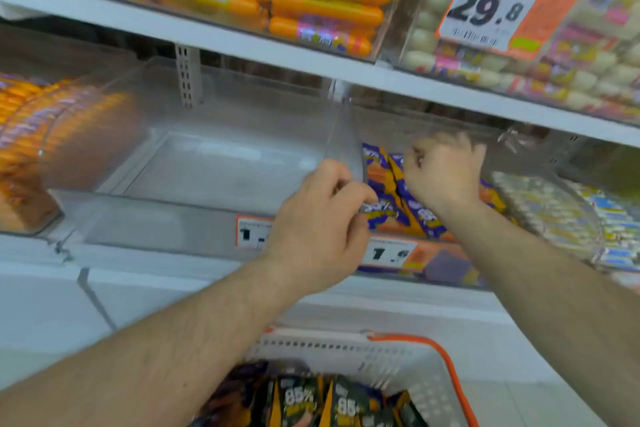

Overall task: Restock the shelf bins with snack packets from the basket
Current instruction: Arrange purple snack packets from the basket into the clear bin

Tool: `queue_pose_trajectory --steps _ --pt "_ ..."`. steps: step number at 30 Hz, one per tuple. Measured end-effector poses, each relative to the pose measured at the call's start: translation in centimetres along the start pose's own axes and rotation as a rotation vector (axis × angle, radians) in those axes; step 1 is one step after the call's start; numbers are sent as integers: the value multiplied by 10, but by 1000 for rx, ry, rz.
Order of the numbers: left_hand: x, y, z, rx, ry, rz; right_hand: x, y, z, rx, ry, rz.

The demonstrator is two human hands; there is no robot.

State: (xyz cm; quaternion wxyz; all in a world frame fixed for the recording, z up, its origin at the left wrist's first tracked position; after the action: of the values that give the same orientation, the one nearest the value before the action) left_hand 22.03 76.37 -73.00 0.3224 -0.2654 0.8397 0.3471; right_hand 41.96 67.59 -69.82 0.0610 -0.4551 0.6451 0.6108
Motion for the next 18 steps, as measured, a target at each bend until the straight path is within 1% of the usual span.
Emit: queue_pose_trajectory --steps 1,2,3,4,6,8,9,11,13,15,17,18 --pt "6 2 -2 8 -41 75 16 17 3 -50 71 -224" --pt "13 4 -3 17 -58 155 35 32 5 -119 140 -414" --pt "21 5 -3 11 -38 239 56 42 7 -200 206 -527" --pt "30 6 0 -23 19 338 77 48 9 -276 261 -574" --pt "50 9 13 -156 218 603 116 52 22 -419 335 -551" --pt "71 14 31 -269 453 882 157 37 43 -542 425 -418" --pt "81 19 38 -293 542 988 179 24 56 -569 484 -324" --pt "95 26 48 -310 648 1126 226 -12 82 -547 613 -100" --pt "104 30 55 -325 701 1192 267 -50 102 -448 743 170" --pt "109 31 58 -333 717 1214 295 -76 117 -303 840 465" --pt "112 30 60 -342 715 1221 309 -88 126 -197 860 701" --pt "114 30 61 -345 722 1225 313 -91 129 -164 849 762"
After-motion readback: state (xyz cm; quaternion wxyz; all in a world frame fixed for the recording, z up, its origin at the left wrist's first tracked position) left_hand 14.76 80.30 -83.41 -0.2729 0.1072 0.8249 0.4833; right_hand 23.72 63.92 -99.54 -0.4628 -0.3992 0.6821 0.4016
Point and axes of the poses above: each hand's wrist, its own x-axis away from the middle knuckle, its own y-axis out of the back of the hand, z = x × y, the point moved 2 cm from there along -x, towards the middle knuckle, and after that the axes turned 15 degrees about x, right-handed, at the moved point
